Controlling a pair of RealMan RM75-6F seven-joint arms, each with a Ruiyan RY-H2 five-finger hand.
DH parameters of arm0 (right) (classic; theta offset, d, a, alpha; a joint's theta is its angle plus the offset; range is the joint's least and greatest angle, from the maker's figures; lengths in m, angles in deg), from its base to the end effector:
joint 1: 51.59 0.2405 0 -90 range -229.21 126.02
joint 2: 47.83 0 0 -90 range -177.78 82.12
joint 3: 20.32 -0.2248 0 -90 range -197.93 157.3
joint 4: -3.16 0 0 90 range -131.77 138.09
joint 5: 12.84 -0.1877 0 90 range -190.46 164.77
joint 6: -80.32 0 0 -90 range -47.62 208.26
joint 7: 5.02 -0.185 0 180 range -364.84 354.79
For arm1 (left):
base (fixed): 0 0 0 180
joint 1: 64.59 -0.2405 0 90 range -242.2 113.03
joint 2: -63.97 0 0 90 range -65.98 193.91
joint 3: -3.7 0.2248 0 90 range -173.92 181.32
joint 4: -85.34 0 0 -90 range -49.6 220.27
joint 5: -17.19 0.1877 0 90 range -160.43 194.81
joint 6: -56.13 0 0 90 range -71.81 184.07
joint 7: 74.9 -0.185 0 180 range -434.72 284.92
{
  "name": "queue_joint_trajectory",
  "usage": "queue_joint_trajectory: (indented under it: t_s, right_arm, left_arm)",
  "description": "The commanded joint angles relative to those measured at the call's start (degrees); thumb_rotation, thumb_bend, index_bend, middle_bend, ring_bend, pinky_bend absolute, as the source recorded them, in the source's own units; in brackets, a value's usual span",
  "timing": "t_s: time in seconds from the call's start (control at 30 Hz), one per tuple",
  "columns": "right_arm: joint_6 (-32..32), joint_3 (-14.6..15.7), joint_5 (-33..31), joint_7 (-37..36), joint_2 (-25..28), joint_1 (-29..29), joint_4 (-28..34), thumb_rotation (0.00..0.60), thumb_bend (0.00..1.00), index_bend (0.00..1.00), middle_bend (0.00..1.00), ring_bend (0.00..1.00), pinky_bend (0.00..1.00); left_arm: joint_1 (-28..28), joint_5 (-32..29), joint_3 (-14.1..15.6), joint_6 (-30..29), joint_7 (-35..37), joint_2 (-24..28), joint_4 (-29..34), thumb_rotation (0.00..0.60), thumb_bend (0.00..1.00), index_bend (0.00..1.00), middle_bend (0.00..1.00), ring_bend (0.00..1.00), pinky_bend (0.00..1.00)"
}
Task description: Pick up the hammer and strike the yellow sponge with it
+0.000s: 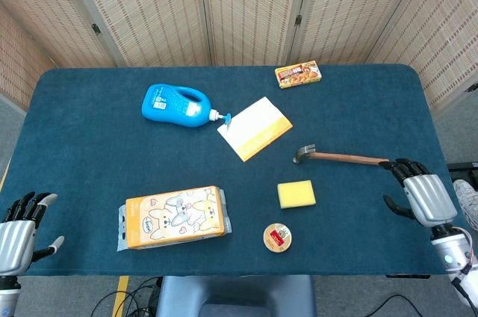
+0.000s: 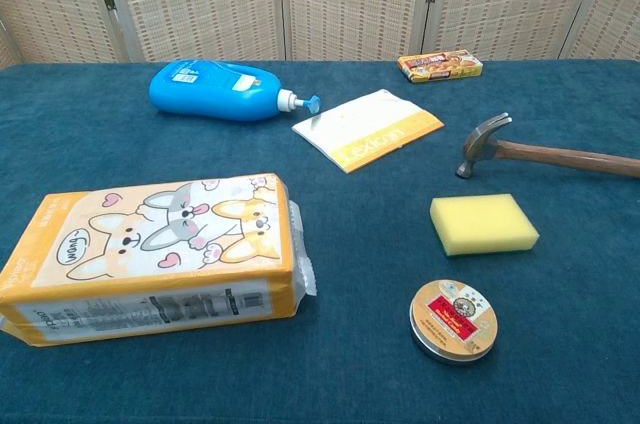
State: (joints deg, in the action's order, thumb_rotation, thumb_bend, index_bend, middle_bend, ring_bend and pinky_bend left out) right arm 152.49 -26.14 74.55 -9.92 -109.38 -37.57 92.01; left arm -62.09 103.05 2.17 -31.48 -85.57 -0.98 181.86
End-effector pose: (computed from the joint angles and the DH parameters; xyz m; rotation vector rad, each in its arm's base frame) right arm -0.2584 -0.2704 0.1559 1.5791 -0.9017 0.8990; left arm -0.2678 0.2014 0.1592 -1.3869 -0.8414 -0.8100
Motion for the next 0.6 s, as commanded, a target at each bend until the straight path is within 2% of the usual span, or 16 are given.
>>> queue_joint_trajectory:
  t_s: [0.03,0.3,0.5,0.6]
  right_arm:
    - [-5.0,-1.9,-2.7,1.0,-2.2,4.1,-2.1,0.600,0.26,0.24,0.30,0.18,0.24]
    - [-14.2,-4.2,-7.1,2.8,-8.6,11.6,-10.2,0.600,0.23,0.24,0.32,0.18,0.24]
    - [-18.9,-5.0,-9.2,2.9,-13.2,16.0,-16.0,0.600,0.26,0.23,0.32,0.17,0.24]
    - [-20.7,-5.2,-10.2,3.1,-15.6,17.7,-18.6,0.600,0.26,0.24,0.32,0.13,0.18]
  left_arm:
    - [-0.2,-0.2,0.1,-0.1,0.1,0.1,-0.1,0.600,0.21,0.21,0.20,0.12,0.18]
    - [-0.7,-0.8,0.2,-0.2,0.1,0.3,-0.1,0.600,0.21,0.22,0.20,0.12,0.18]
    - [-1.1,-1.3,0.1,-0.5,0.1,0.6,0.0,0.600,0.21,0.22,0.20,0.12,0.18]
    - [-1.1,-1.4,0.1,-0.4,0.0,0.5,0.0,0.600,0.21,0.22,0.20,0.12,0.18]
